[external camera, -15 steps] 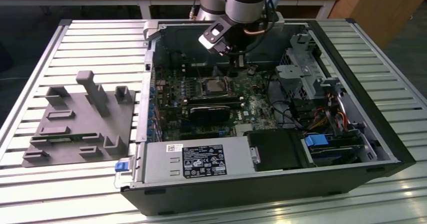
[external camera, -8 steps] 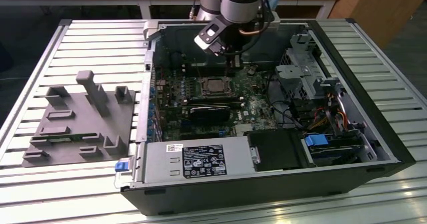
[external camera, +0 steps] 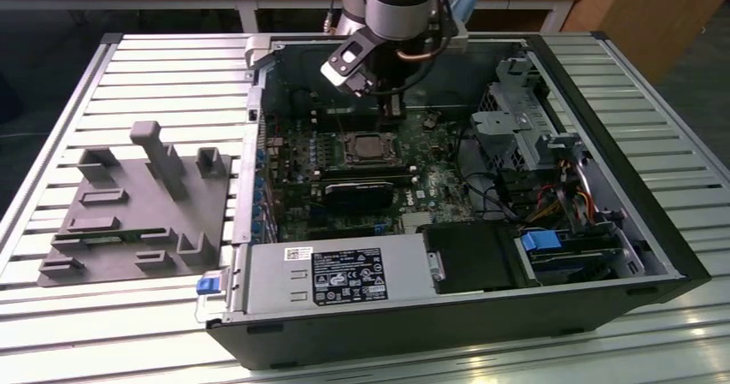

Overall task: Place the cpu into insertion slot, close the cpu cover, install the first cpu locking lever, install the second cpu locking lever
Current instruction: 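Close the cpu cover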

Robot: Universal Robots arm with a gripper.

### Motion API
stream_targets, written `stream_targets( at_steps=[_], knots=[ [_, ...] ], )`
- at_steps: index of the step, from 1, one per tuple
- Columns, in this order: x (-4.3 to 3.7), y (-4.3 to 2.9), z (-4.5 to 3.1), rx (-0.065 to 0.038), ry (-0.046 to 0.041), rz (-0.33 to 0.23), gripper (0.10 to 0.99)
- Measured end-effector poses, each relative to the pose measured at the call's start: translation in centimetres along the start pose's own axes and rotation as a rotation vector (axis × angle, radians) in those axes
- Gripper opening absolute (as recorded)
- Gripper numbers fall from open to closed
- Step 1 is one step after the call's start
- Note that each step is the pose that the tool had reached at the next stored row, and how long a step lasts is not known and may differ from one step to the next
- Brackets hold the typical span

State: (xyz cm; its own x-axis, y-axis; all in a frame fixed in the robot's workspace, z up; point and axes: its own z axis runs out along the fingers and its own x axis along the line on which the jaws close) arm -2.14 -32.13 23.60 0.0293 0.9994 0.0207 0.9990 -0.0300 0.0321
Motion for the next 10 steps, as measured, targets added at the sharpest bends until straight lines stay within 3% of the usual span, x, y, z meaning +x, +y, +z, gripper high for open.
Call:
stream_targets(
  at_steps=[6,10],
  knots=[
    [-0.04,-1.17,0.0,-0.001,-0.0001,0.0,0.106],
    [-0.04,-1.52,0.0,-0.001,-0.0001,0.0,0.106]
  ],
)
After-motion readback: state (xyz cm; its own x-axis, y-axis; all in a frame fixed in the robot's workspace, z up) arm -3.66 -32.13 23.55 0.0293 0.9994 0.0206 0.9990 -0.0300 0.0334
